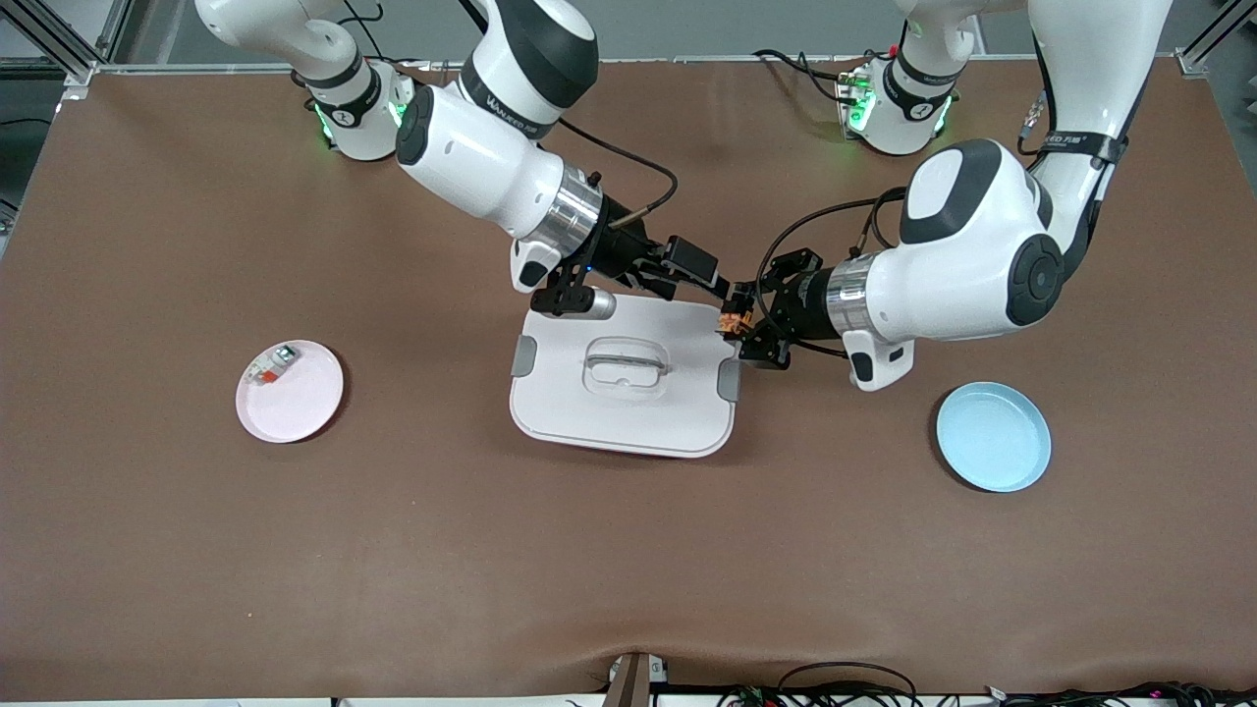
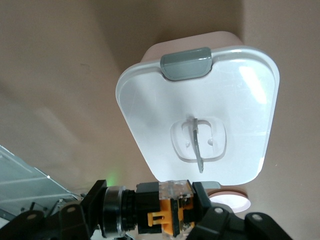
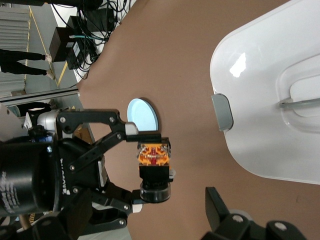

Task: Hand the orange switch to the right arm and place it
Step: 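Grasp the switch with the right gripper above the white box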

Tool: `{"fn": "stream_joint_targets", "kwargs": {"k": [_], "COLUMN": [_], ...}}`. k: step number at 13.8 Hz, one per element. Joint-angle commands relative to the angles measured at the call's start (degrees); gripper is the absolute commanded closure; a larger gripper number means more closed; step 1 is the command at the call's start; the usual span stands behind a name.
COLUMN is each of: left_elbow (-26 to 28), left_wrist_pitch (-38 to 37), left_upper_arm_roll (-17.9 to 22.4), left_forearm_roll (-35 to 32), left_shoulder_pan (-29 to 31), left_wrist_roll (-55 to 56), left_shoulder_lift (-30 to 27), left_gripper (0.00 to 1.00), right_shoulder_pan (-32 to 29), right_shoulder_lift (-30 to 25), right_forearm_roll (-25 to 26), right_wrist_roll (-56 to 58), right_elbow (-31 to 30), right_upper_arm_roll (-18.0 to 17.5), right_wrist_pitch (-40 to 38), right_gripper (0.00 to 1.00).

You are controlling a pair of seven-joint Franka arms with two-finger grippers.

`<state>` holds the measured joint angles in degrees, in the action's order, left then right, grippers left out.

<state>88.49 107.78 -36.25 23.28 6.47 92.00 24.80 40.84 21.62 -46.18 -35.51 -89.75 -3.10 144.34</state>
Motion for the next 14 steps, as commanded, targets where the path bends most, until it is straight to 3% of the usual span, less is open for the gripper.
{"fn": "stream_joint_targets", "kwargs": {"k": [1, 14], "left_elbow": [-2.0, -3.5], "left_wrist_pitch": [-1.2, -1.3], "left_upper_arm_roll": [-0.3, -1.2], "left_forearm_roll": [0.7, 2.8], "left_shoulder_pan": [-0.5, -1.6], "left_wrist_roll": [3.3, 6.6], "left_shoulder_lift": [1.1, 0.6], "left_gripper": [1.00, 1.00], "right_shoulder_pan": [1.0, 1.9], "right_shoulder_lift": [-0.2, 4.7], "right_forearm_roll": [0.1, -0.2], "right_wrist_roll": [-1.1, -1.2], "right_elbow": [-0.7, 1.9], "right_upper_arm_roll": [0.4, 0.4], "right_wrist_pitch": [0.1, 0.9], "right_gripper": [0.00, 0.00]}}
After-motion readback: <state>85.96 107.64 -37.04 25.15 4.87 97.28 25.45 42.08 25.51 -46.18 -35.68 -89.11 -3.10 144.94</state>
